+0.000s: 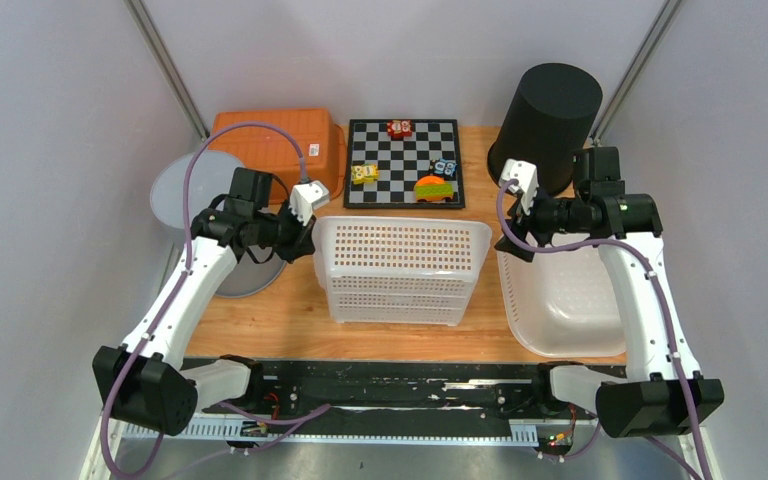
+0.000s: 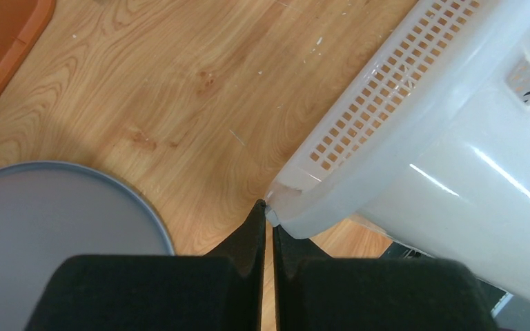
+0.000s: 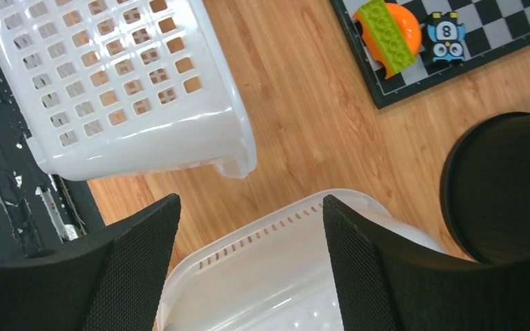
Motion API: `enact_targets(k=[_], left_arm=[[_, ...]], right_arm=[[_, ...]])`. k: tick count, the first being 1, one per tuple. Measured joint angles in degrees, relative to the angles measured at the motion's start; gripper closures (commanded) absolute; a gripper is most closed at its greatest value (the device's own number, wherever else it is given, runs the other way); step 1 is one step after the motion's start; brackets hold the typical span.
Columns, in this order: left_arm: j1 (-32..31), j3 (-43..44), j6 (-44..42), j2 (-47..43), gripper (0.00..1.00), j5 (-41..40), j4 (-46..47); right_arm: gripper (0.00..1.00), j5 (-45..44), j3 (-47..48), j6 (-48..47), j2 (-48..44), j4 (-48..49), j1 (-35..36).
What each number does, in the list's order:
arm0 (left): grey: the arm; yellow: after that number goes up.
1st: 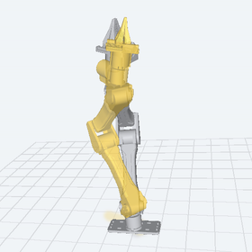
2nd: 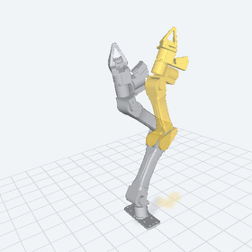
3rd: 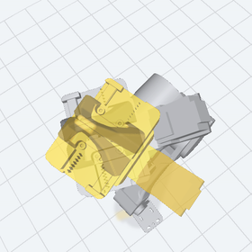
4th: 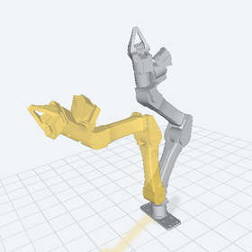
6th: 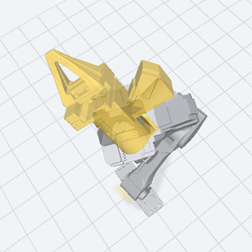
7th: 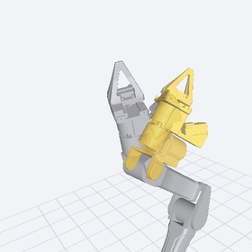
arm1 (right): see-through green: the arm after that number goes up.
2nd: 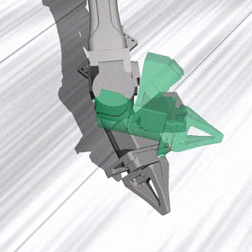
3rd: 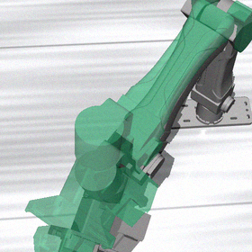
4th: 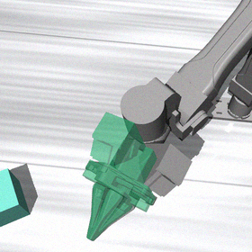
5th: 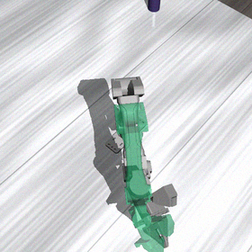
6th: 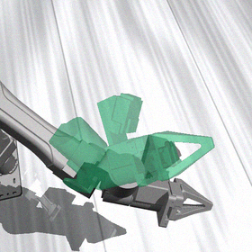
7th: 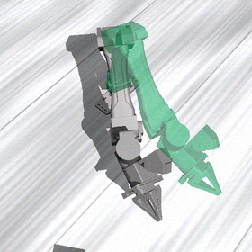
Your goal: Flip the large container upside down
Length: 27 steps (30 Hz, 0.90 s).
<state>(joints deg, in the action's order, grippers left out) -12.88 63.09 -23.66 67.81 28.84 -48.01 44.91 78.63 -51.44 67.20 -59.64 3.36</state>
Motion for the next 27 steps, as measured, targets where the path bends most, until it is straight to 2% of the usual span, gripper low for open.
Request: enact_targets(k=[6, 11, 15, 17, 22, 27], left_arm=[[0.94, -0.17, 0.33, 0.83, 1.0, 0.04, 0.26], [1.57, -0.22, 0.46, 1.6, 1.0, 0.11, 0.46], [1.92, -0.46, 0.7, 1.84, 1.0, 0.15, 0.92], [2.12, -0.57, 0.96, 2.12, 1.0, 0.17, 1.05], [2.38, -0.57, 1.62, 3.34, 1.0, 0.28, 1.68], [2.69, -0.57, 2.47, 4.57, 1.0, 0.57, 2.36]], right_arm=[[0.36, 4.96, -2.97, -2.08, 2.93, 0.0, -0.31], [0.36, 7.78, -4.35, -2.54, 6.93, 0.74, -0.42], [0.4, 9.51, -5.29, -2.62, 10.12, 1.55, -0.42], [0.45, 10.16, -5.49, -2.67, 11.23, 1.7, -0.42], [0.67, 12.0, -5.84, -3.02, 12.94, 2.03, -0.42], [0.76, 13.7, -5.86, -2.99, 15.08, 2.03, -0.44]])
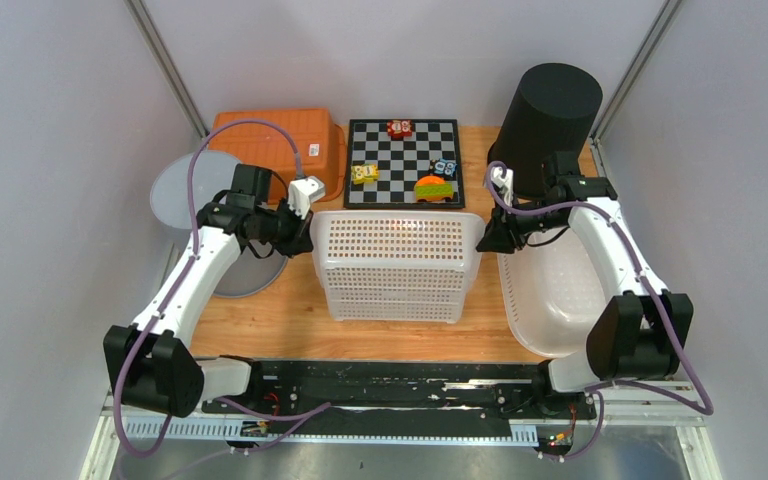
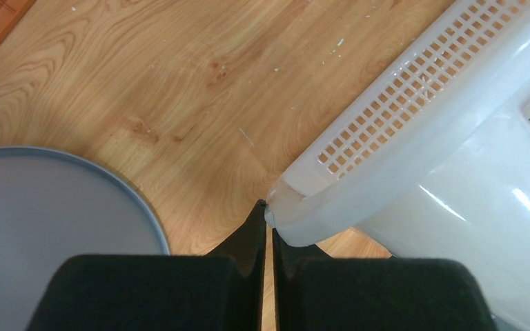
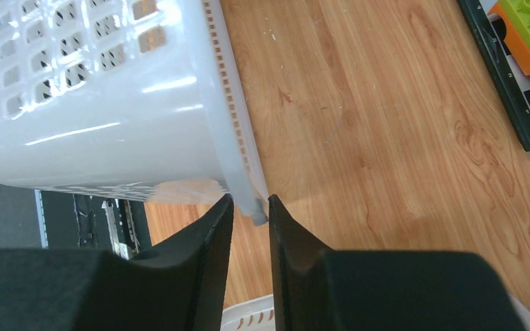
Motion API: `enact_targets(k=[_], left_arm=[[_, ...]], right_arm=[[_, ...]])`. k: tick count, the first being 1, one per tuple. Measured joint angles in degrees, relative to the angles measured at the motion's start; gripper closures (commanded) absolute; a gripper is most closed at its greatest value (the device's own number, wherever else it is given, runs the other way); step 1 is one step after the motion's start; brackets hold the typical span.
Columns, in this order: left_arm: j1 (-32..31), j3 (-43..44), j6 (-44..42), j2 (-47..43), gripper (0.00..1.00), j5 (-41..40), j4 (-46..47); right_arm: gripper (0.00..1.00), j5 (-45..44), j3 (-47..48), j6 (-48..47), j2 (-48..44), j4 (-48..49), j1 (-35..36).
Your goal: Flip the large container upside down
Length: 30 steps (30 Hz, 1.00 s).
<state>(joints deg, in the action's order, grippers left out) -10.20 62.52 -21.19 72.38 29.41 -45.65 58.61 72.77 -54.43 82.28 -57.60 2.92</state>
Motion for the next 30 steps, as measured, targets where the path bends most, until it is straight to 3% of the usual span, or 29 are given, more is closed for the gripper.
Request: enact_targets(k=[12, 30], left_arm=[[0.68, 0.02, 1.55, 1.62, 1.0, -0.33, 1.01], [1.09, 0.02, 4.61, 6.62, 1.0, -1.14, 2.08]], right_arm=[[0.97, 1.53, 0.04, 1.01, 4.92, -0.7, 0.09], [0.98, -1.25, 3.85, 13.7, 12.41, -1.53, 0.35]])
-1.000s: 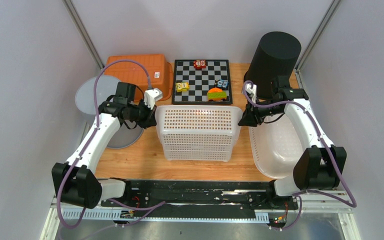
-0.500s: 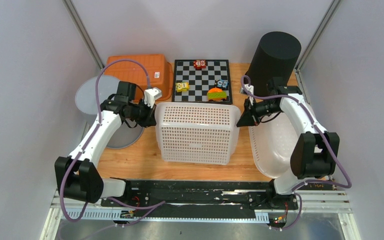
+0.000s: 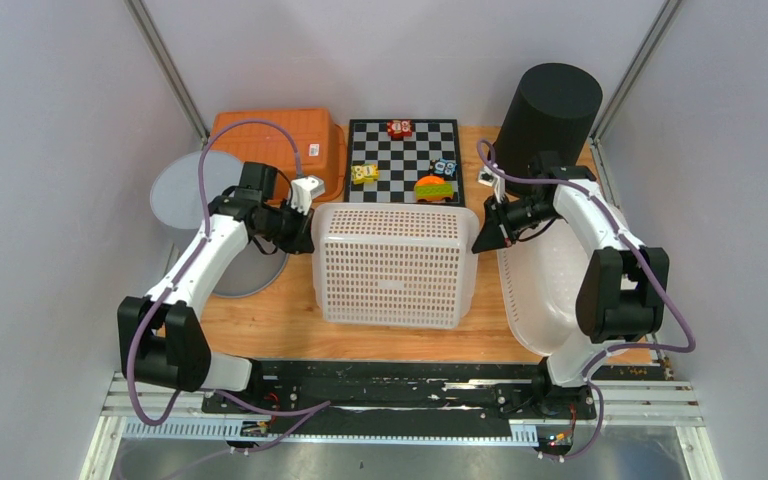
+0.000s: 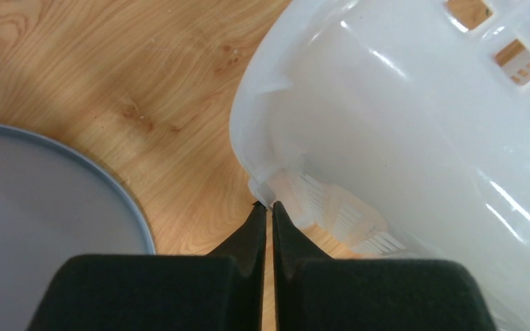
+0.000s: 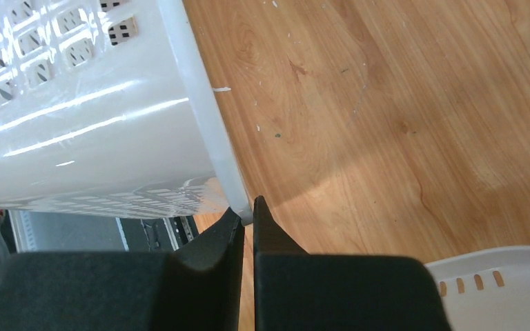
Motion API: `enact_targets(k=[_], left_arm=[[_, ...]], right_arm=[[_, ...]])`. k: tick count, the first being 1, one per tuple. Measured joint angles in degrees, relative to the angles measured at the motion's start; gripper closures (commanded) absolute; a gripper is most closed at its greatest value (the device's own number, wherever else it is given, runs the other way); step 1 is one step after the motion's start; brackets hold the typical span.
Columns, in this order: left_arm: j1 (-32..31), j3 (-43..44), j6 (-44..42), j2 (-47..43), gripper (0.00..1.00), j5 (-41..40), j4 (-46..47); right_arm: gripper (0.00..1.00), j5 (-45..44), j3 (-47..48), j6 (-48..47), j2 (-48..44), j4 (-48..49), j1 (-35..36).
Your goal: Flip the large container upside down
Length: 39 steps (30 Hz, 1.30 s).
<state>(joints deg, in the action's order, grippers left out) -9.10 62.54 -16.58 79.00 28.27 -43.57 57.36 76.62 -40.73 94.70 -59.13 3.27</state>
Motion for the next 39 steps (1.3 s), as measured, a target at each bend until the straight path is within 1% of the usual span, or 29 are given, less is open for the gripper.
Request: enact_targets(k=[7, 19, 28, 39], left_arm=[[0.42, 0.0, 1.29, 1.77, 1.0, -0.04, 1.09], [0.46, 0.0, 2.1, 4.85, 1.0, -1.49, 1.2], [0.57, 0.0, 2.51, 6.05, 1.0, -2.78, 1.2], [0.59, 0.0, 2.49, 6.25, 1.0, -2.8, 1.18]], right_arm=[[0.98, -2.34, 0.0, 7.5, 0.85, 3.54, 0.02], [0.98, -5.2, 0.0, 15.74, 3.8, 7.02, 0.02], [0.98, -6.67, 0.11, 19.06, 4.15, 8.76, 0.22], [0.98, -8.04, 1.86, 20.22, 8.02, 8.55, 1.7]])
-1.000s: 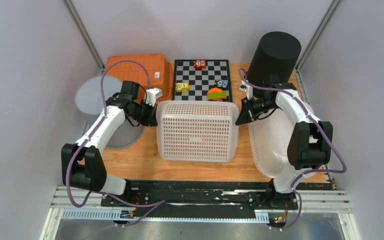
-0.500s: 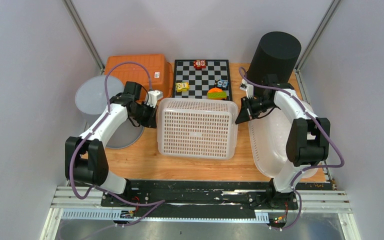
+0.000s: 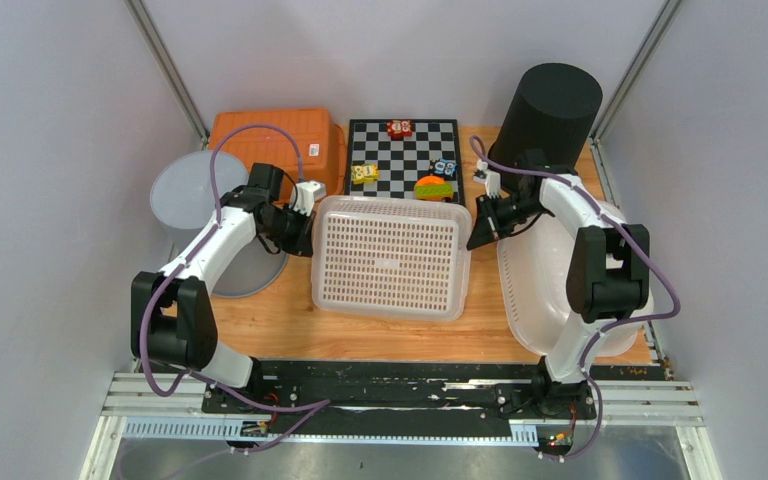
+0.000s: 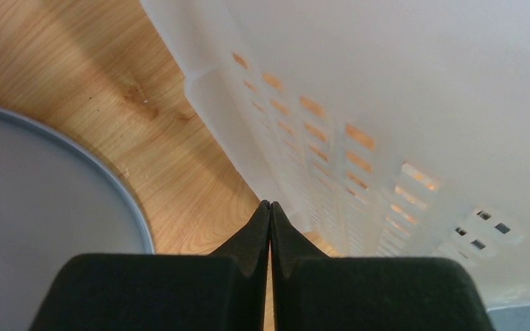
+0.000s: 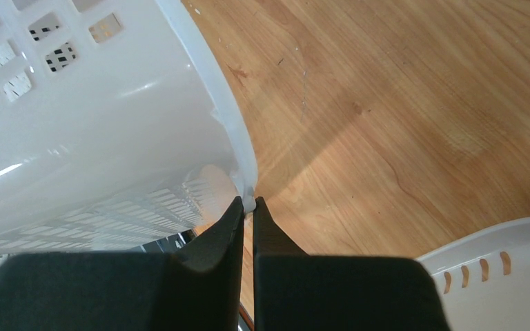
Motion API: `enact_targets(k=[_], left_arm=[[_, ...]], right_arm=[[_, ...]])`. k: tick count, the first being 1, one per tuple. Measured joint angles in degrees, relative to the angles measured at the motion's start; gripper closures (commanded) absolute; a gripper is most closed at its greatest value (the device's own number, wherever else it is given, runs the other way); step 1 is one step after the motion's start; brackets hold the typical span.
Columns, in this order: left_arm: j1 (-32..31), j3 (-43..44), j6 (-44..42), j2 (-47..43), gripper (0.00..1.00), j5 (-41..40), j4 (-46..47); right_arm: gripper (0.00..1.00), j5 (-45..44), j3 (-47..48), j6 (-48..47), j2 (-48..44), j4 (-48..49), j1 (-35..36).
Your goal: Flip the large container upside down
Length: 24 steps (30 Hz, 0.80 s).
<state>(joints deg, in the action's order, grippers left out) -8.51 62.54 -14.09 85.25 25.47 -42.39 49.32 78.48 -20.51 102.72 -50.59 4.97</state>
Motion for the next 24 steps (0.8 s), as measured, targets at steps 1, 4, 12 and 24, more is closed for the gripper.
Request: enact_targets(k=[1, 4, 12, 24], left_arm=[[0.0, 0.0, 0.0, -0.02, 1.0, -0.02, 0.02], [0.07, 0.0, 0.0, -0.13, 1.0, -0.22, 0.04], [0.09, 0.0, -0.39, -1.46, 1.0, -0.37, -0.07], [0.09, 0.13, -0.7, -7.08, 1.0, -2.08, -0.7]], right_arm=[[0.98, -0.09, 0.02, 0.0, 0.0, 0.02, 0.2], [0.98, -1.07, 0.37, 0.02, 0.04, 0.07, 0.83], [0.98, -4.07, 1.4, 0.11, 1.51, 0.02, 1.95], [0.98, -8.5, 1.73, 1.05, 3.82, 0.11, 4.09]])
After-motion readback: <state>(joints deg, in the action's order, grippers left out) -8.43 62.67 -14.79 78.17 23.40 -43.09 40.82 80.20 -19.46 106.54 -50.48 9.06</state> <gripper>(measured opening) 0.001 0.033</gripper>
